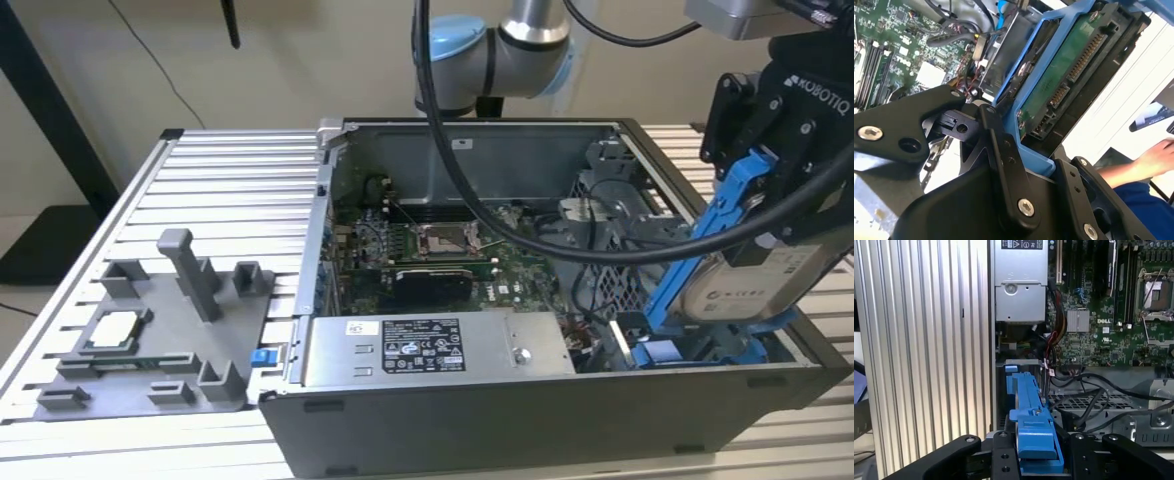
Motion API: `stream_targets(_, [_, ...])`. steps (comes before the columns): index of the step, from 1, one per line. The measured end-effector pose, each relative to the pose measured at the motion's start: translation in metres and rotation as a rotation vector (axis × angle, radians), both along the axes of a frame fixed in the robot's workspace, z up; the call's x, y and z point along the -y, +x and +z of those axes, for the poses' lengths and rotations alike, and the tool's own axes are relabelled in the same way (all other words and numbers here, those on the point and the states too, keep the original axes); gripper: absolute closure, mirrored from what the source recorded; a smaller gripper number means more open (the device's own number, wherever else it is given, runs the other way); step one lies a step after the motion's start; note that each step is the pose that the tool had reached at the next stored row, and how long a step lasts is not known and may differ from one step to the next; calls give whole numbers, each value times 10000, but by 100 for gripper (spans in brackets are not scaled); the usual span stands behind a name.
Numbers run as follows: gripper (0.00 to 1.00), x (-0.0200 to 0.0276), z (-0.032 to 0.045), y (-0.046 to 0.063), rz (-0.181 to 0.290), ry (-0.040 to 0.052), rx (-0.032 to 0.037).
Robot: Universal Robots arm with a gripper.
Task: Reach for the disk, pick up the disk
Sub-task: 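Pick up the disk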
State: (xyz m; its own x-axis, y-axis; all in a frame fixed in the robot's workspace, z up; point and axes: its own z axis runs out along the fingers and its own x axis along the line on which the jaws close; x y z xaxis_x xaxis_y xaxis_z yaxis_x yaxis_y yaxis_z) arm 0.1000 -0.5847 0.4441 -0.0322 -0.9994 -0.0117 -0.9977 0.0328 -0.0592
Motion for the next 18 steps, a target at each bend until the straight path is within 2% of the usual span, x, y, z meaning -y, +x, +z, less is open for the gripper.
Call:
stream_targets(8, [100,1,-5,11,0,1,0])
stream_targets(13, [100,1,-15,-72,0,3,5])
stream_targets(18, [100,1,-15,-77,0,0,6])
